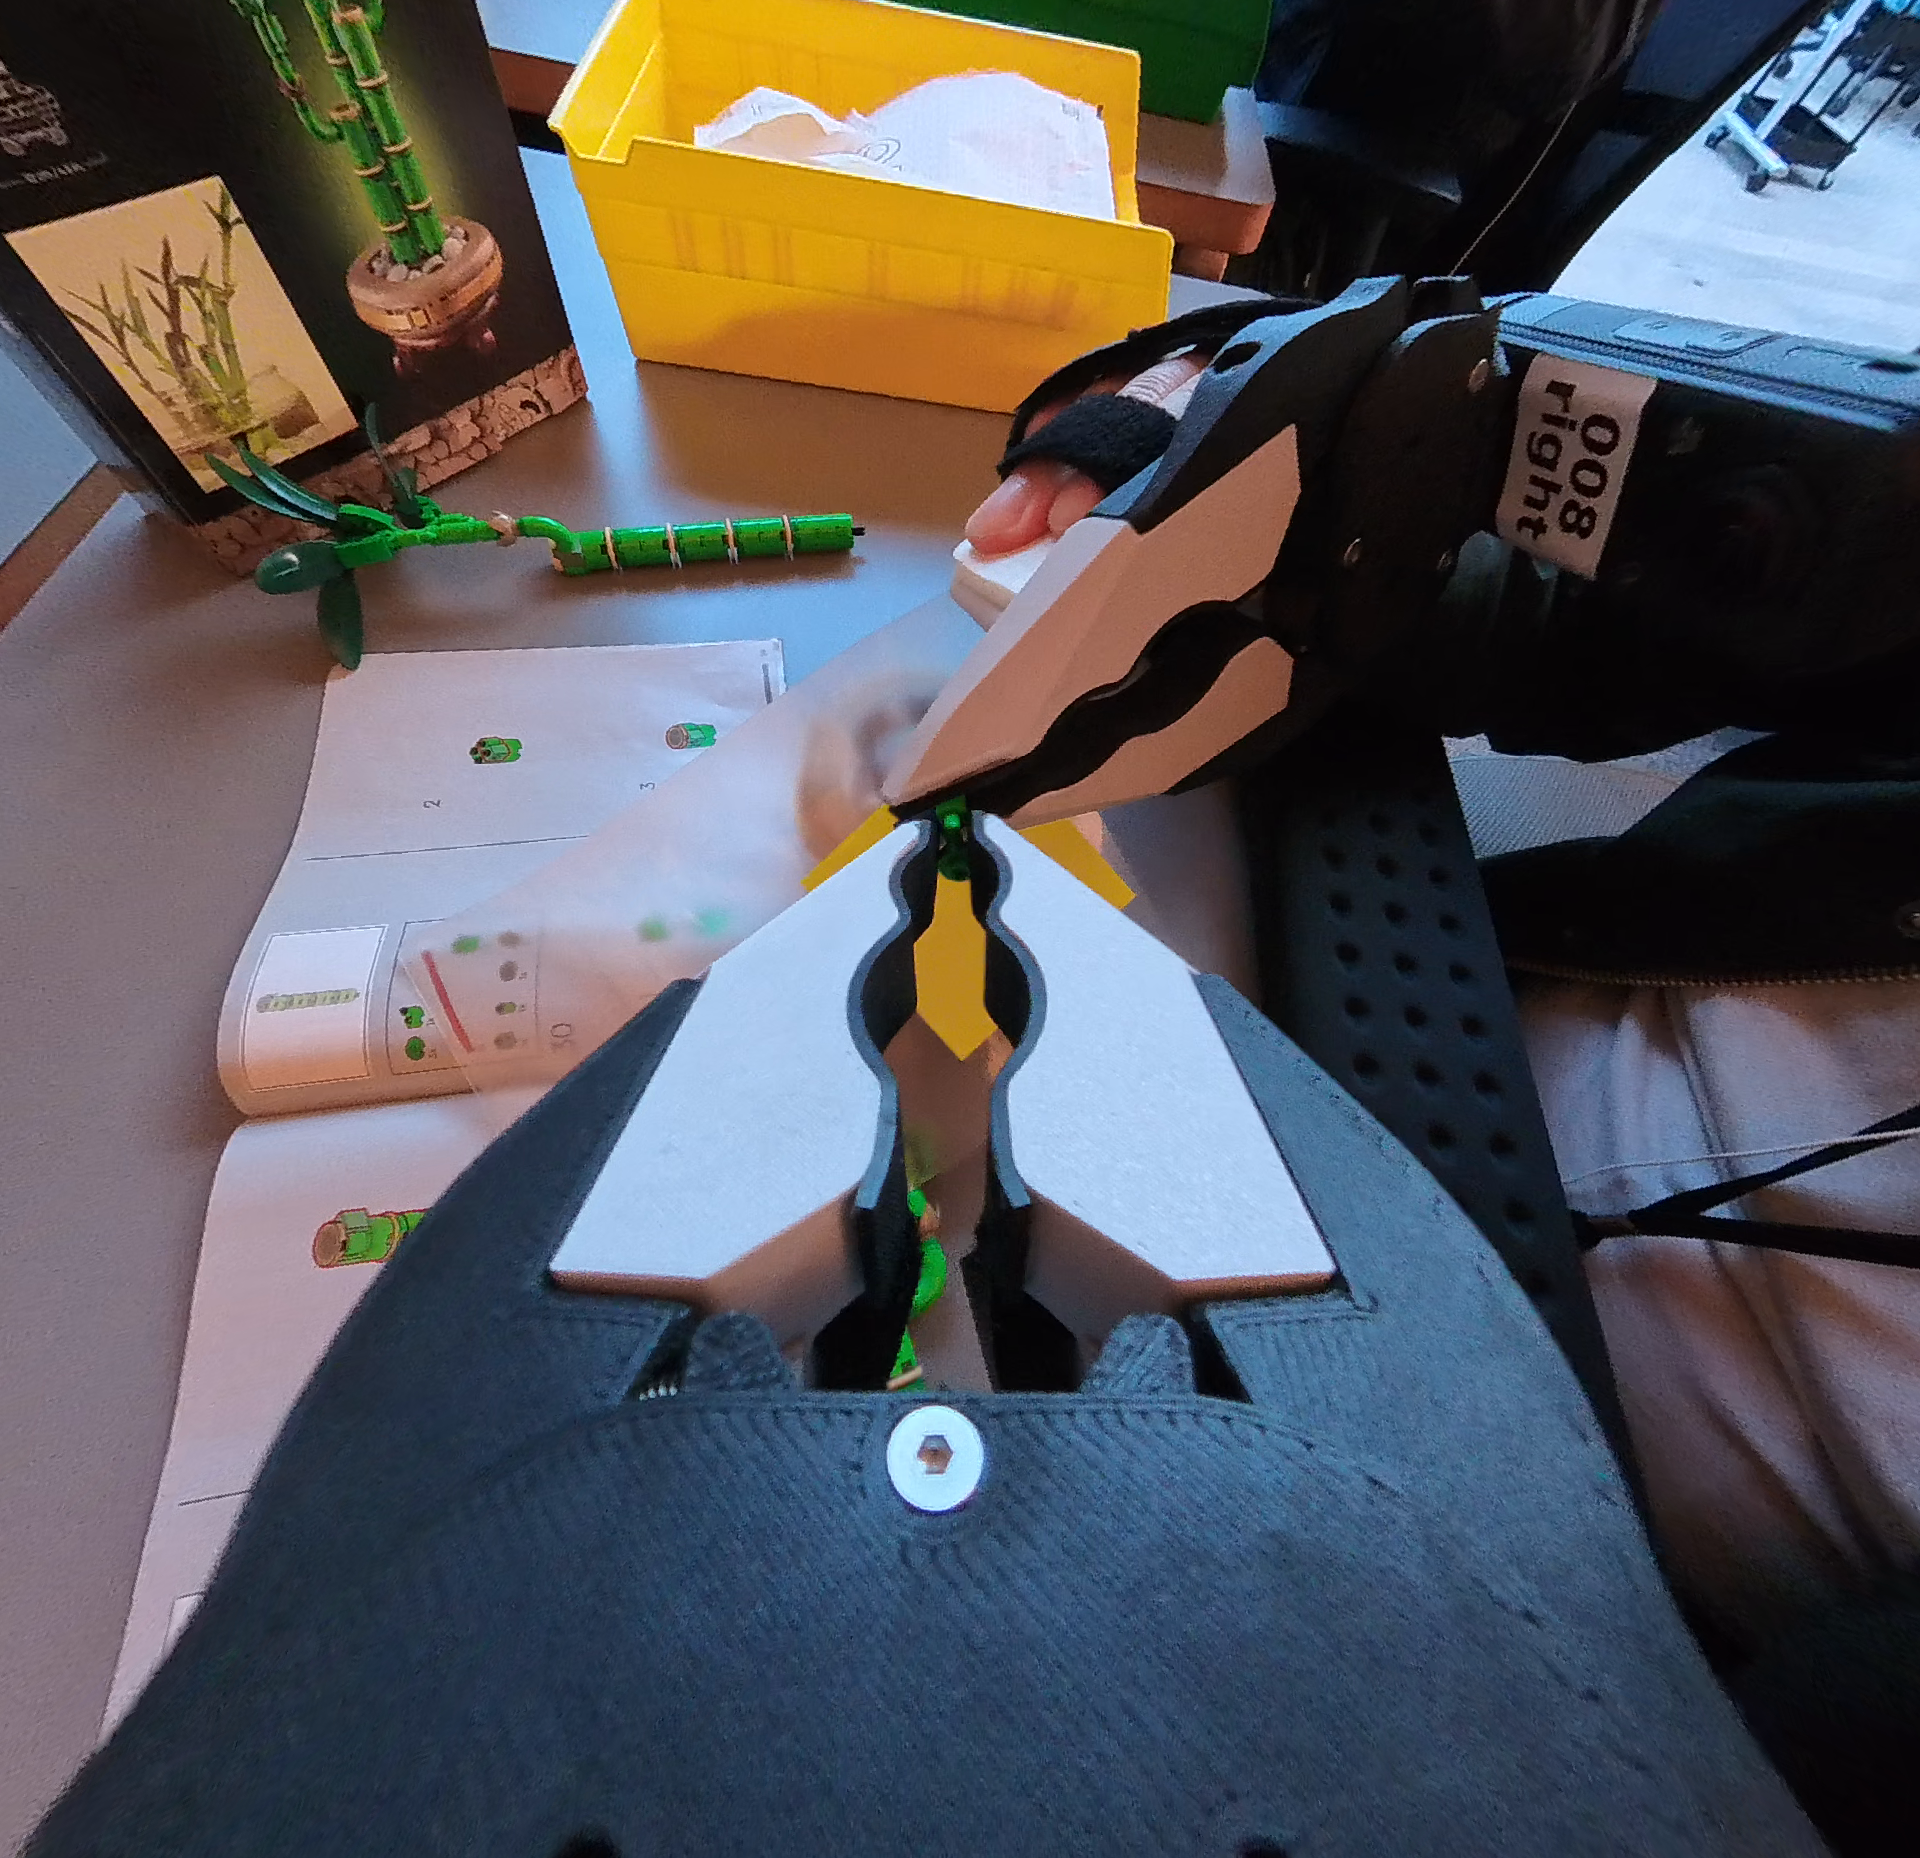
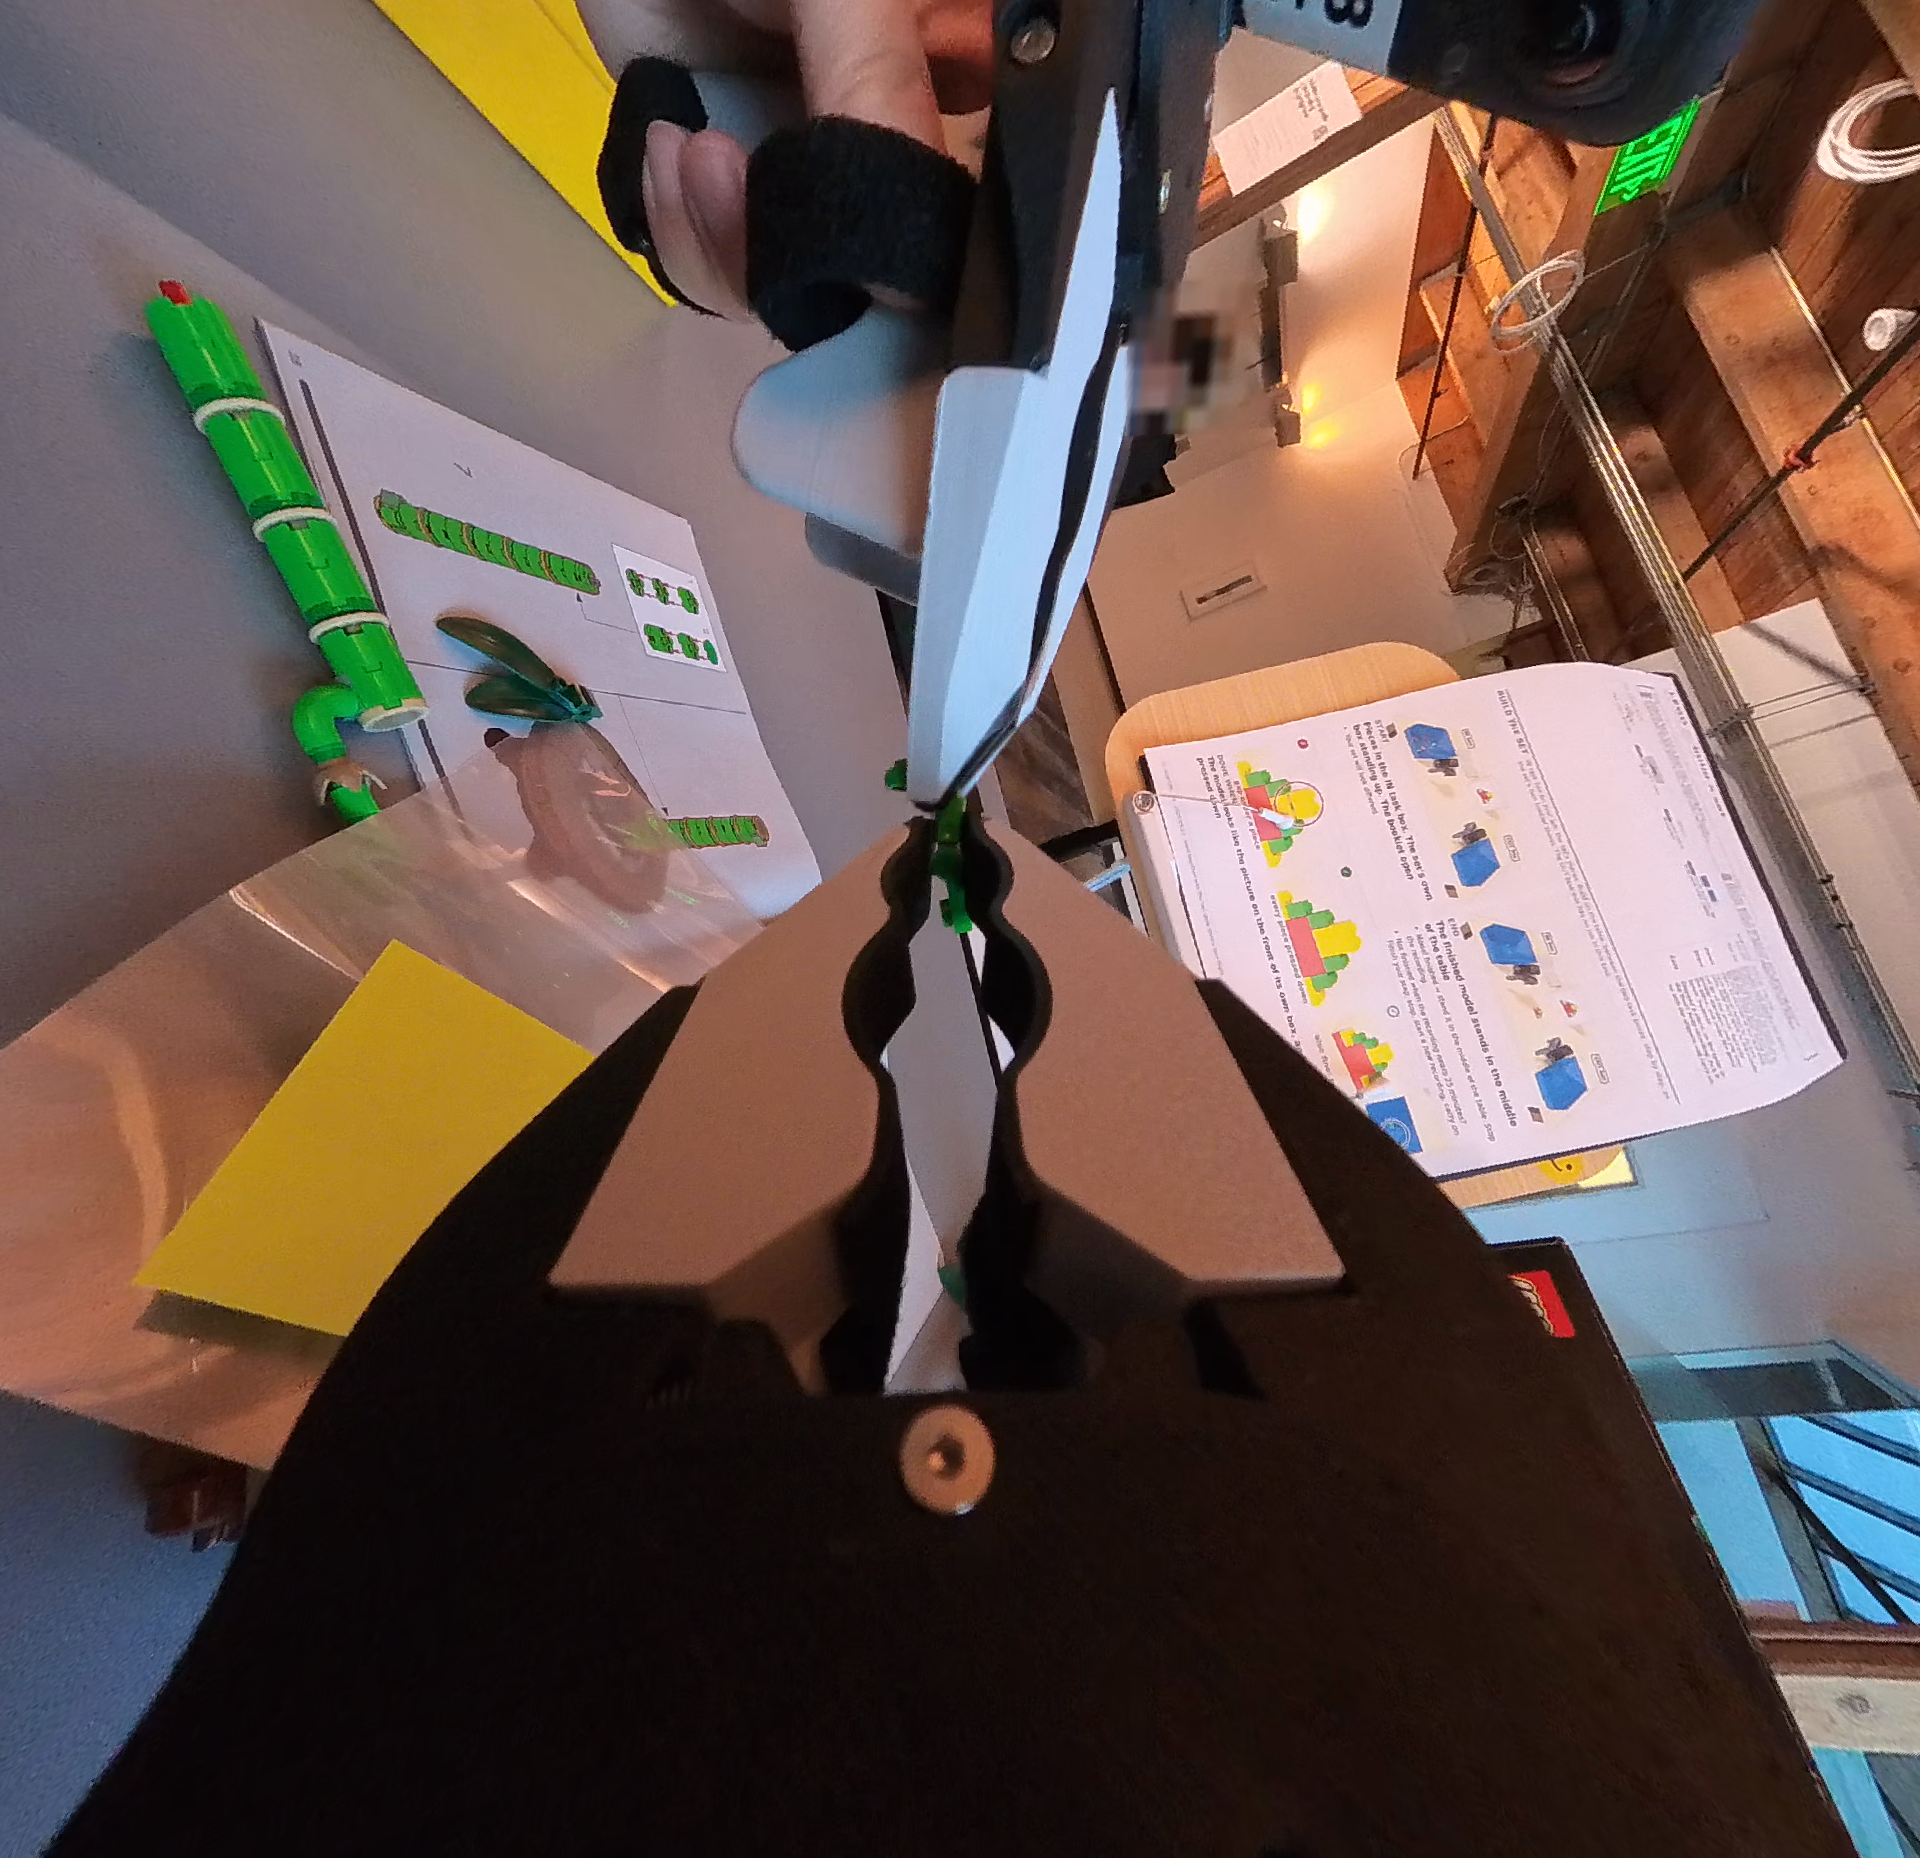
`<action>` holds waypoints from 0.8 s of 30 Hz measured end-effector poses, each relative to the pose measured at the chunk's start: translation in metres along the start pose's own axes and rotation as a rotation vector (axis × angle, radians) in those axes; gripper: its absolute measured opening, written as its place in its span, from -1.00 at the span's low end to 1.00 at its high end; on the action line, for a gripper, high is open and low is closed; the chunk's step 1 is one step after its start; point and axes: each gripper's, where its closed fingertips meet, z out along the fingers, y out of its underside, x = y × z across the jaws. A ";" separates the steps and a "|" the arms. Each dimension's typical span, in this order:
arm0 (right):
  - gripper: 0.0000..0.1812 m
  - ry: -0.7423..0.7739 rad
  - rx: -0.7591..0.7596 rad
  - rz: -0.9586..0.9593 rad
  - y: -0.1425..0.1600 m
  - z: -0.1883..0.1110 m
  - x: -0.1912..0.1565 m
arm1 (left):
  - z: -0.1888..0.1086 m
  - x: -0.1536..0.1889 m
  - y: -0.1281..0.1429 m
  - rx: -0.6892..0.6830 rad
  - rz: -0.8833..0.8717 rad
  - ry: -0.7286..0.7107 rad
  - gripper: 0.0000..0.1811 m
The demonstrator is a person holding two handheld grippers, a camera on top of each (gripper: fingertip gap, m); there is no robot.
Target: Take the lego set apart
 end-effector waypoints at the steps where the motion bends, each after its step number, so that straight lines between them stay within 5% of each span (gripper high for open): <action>1: -0.95 0.000 0.001 0.004 0.000 0.000 0.000 | -0.001 0.000 0.000 0.001 -0.004 0.006 -0.95; 24: -0.95 -0.015 0.003 0.062 0.000 0.000 0.001 | -0.012 -0.003 -0.009 0.074 -0.148 0.087 -0.95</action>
